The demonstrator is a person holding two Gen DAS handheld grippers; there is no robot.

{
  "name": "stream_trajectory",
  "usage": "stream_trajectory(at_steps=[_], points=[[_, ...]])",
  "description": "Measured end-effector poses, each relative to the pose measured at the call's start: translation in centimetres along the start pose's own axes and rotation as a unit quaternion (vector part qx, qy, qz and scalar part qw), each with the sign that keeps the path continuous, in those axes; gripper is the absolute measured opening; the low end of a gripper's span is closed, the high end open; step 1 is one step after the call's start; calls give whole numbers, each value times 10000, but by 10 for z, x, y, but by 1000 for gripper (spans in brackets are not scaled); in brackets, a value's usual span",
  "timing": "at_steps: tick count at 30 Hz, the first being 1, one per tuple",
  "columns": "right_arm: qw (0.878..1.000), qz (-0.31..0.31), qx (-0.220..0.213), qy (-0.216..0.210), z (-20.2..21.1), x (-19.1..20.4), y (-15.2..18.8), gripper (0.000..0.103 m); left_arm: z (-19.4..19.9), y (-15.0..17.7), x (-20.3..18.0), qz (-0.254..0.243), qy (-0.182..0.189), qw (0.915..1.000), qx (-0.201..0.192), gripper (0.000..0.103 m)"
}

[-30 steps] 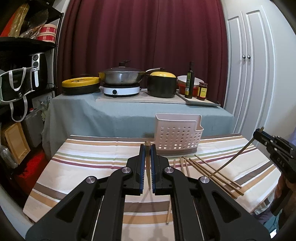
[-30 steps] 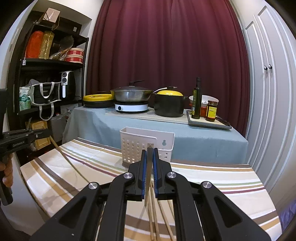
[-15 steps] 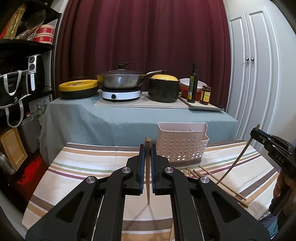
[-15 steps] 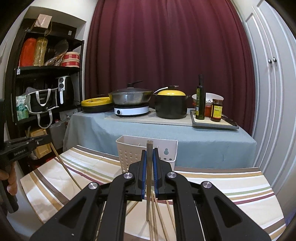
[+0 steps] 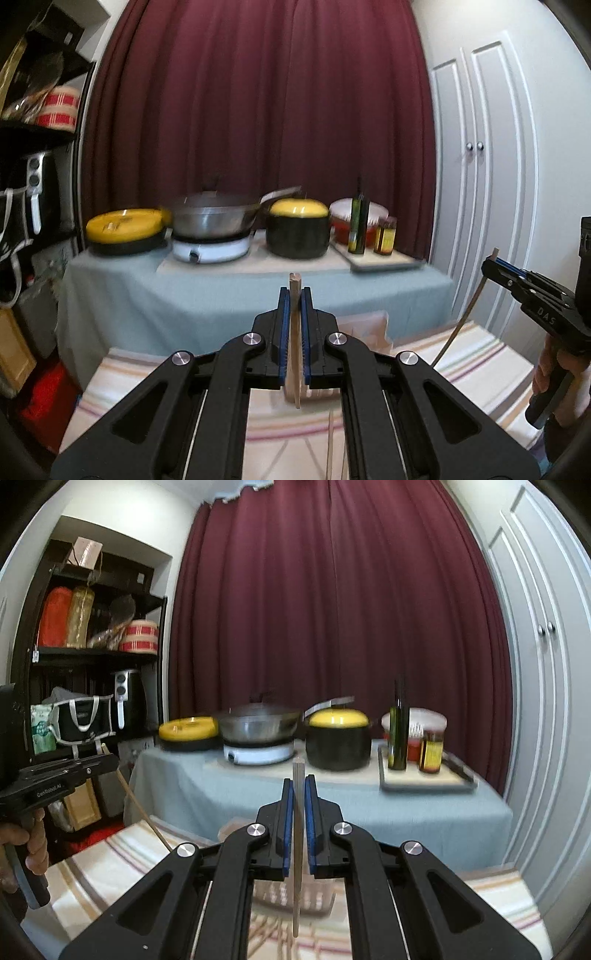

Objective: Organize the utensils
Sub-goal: 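Lift both held chopsticks and lower them upright into the white caddy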

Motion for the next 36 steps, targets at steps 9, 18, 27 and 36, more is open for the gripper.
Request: stream_trajectory(at_steps=[9,18,27,36], points=[[9984,-25,-563,12,-50,1,-40,7,-48,-48,-2,-291,120,9988,-378,6],[9998,-63,-157,70,-100,2,-13,7,-75,-63,9,-238,145,9986,-446,6],[9999,26,110,112,-118,5,6,7,-99,-40,10,-201,234,9995,-69,6],[9983,36,574,135,-134,5,36,12,-121,0,22,33,176,9988,445,17]])
Point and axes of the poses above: each gripper's, at about its wrist camera, not at the fingertips, and z roughly against the way its jaws point, x to its left, y to its underside, the point moved 2 cm from there along -z, roughly the way its jaws point, and after that the axes turned 15 degrees about y, right-handed, at the moved point
